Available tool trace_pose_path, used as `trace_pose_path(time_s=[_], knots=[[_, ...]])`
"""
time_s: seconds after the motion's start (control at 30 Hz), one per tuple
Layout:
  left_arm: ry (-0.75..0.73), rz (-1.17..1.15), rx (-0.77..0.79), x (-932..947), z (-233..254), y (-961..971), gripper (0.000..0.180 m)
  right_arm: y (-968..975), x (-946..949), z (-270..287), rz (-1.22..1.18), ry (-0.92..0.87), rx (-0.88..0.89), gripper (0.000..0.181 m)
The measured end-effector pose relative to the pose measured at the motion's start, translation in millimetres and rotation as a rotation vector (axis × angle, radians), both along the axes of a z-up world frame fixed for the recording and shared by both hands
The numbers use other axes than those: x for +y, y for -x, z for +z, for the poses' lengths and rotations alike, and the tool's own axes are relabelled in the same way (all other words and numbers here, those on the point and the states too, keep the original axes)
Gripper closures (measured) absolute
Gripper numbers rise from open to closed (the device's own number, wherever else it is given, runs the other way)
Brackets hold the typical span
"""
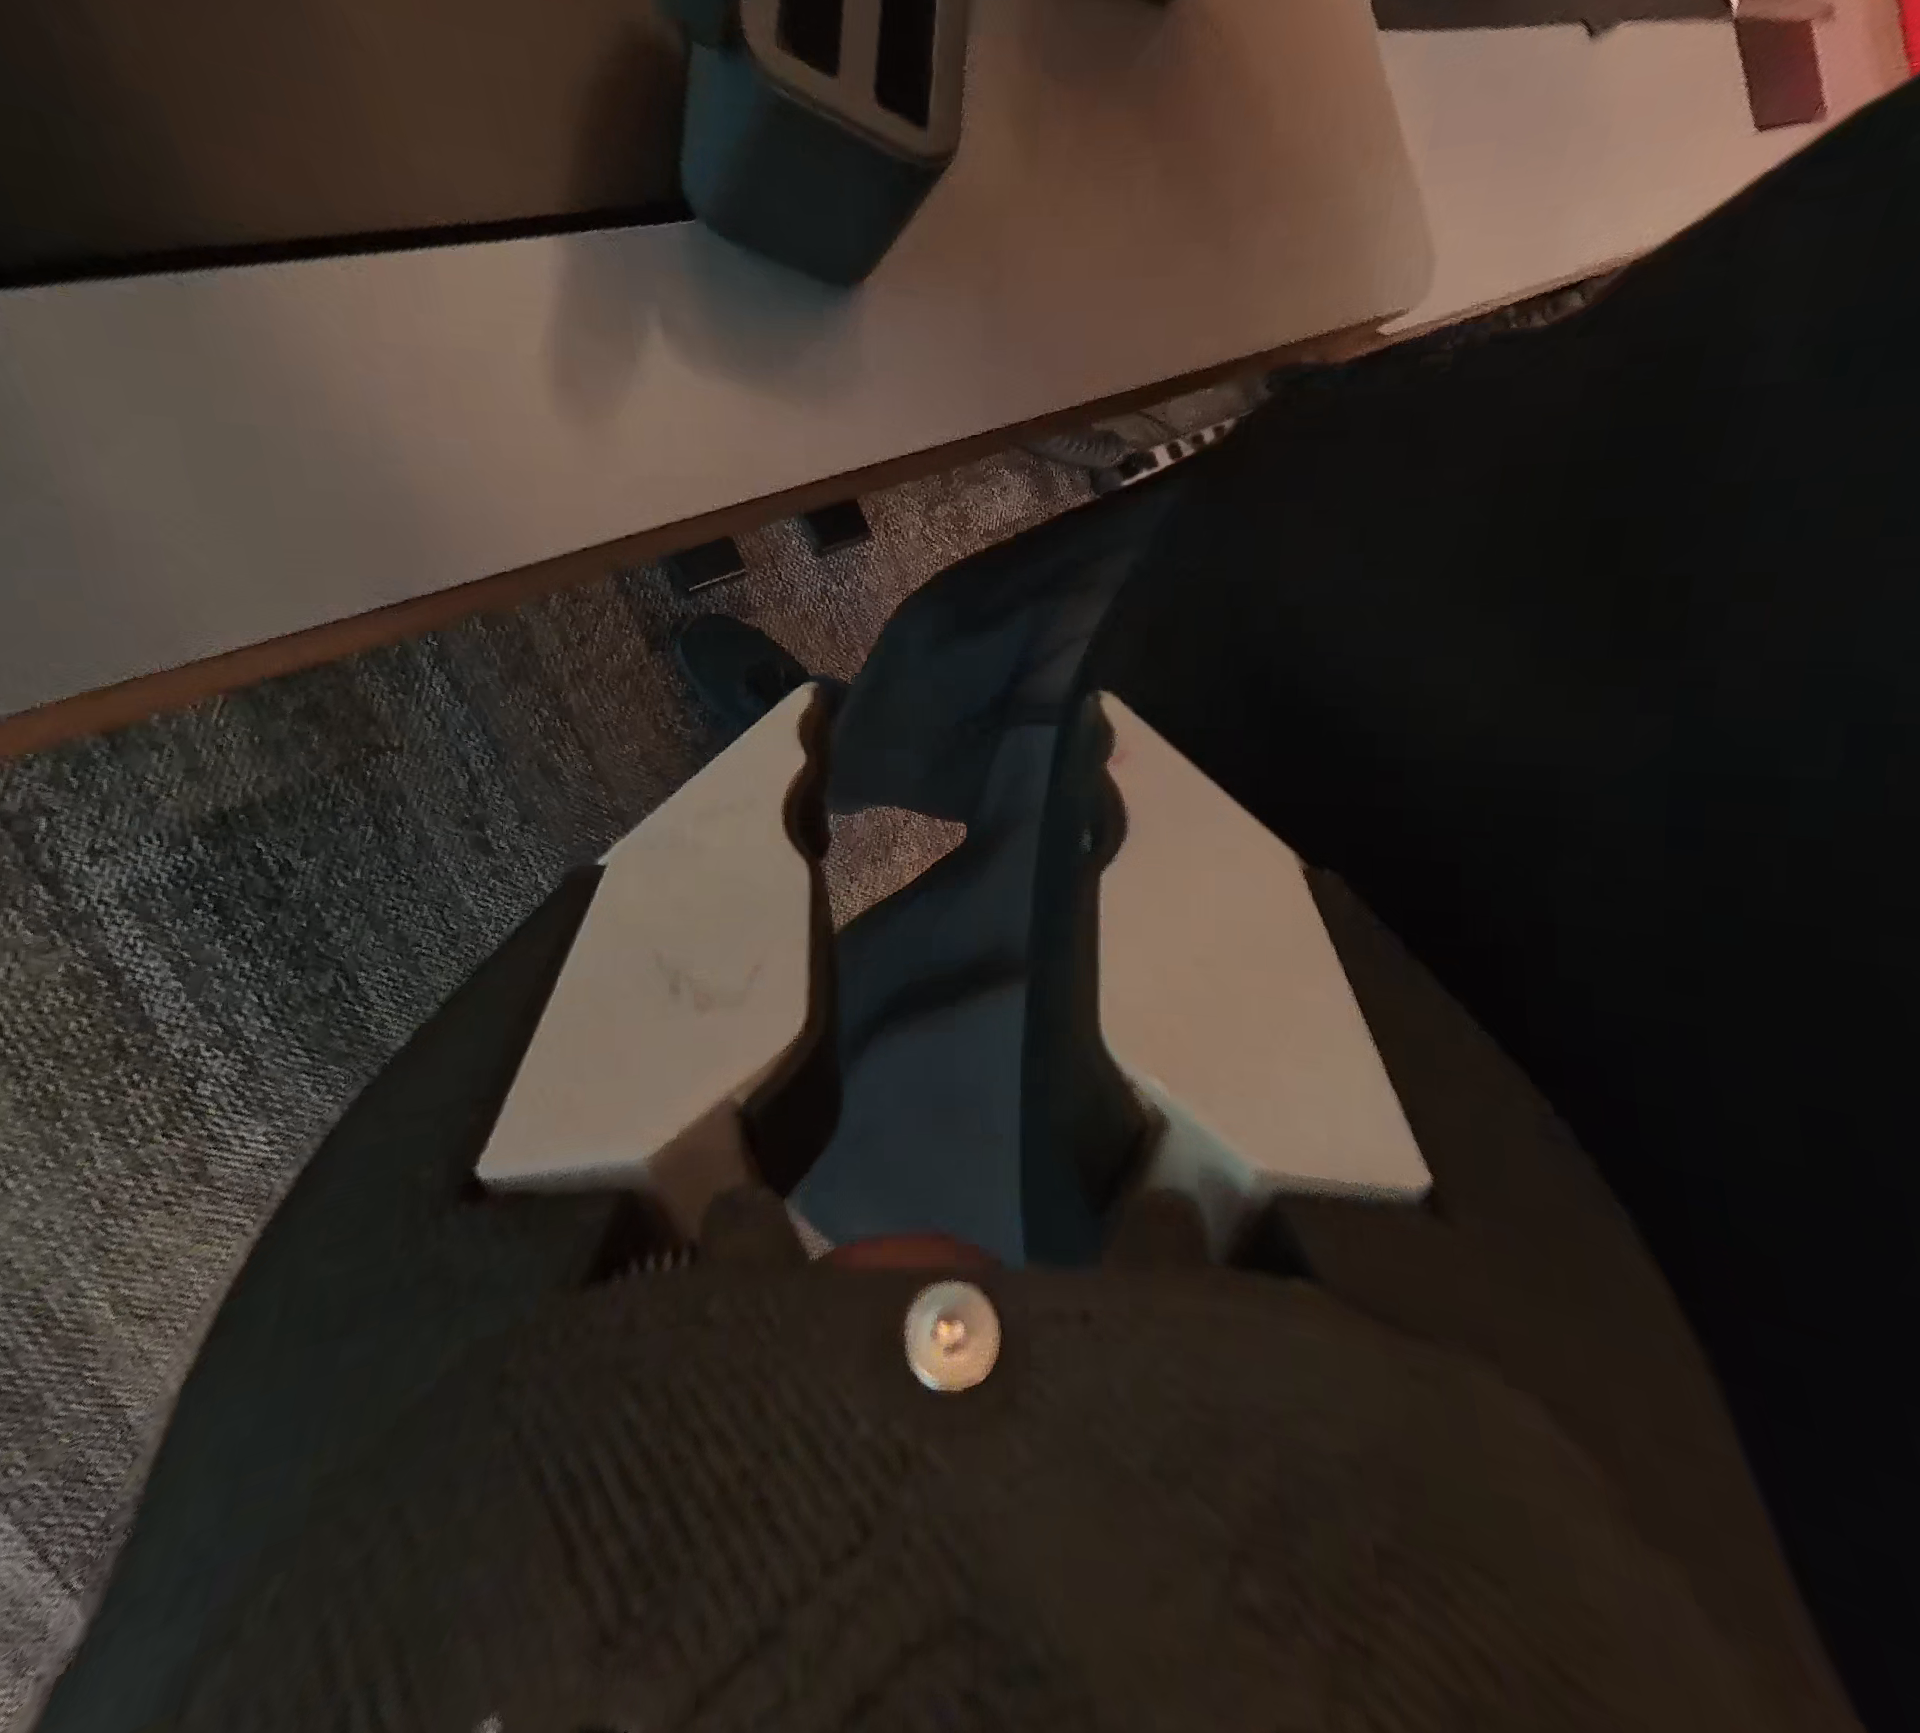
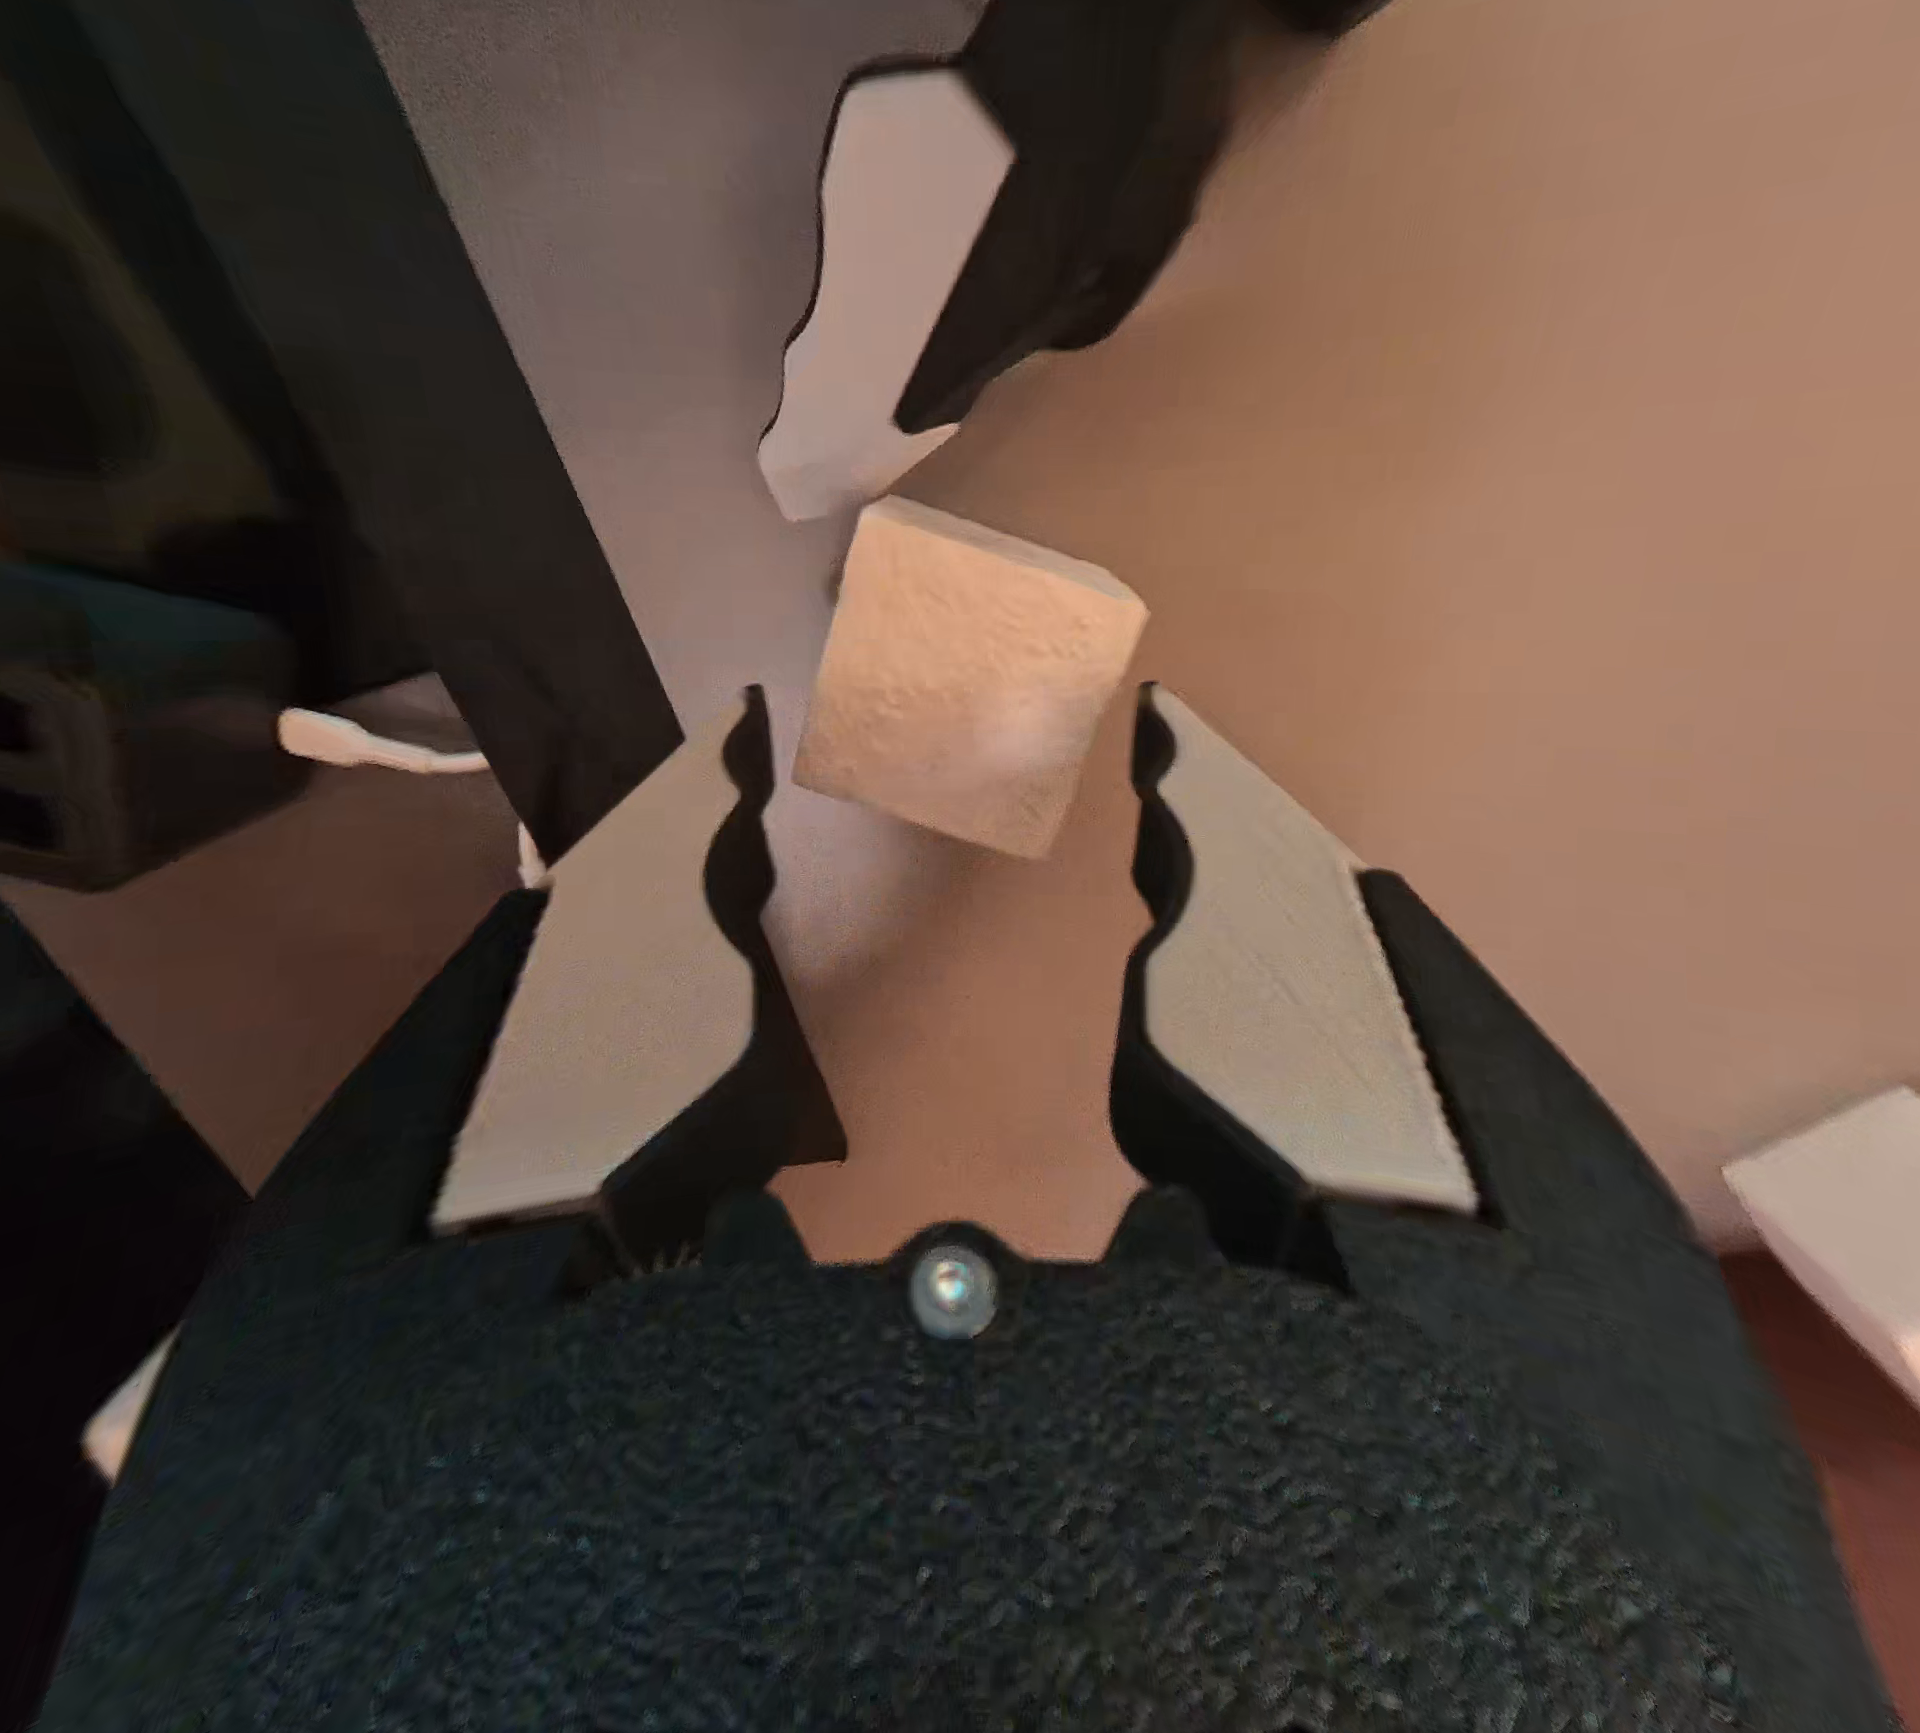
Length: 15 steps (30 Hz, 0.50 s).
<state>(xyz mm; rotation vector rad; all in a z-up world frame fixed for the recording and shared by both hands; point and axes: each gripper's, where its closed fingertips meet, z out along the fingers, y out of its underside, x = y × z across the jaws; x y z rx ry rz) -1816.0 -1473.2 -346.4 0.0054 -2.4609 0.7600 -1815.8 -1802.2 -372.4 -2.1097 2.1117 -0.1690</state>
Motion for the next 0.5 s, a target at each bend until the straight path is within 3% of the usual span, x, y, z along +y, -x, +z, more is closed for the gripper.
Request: trace_pose_path(time_s=[0.13,0.37,0.5], knots=[[-0.047,0.039,0.016,-8,-2,26,0.136,6,5,20,0.101,-0.007,-0.048,0.120],[-0.084,-0.115,-0.001,-19,-9,49,0.136,64,30,144,0.225,-0.031,-0.167,0.120],[-0.070,-0.213,-0.024,-30,-11,43,0.135,95,67,158,0.244,-0.067,-0.138,0.120]])
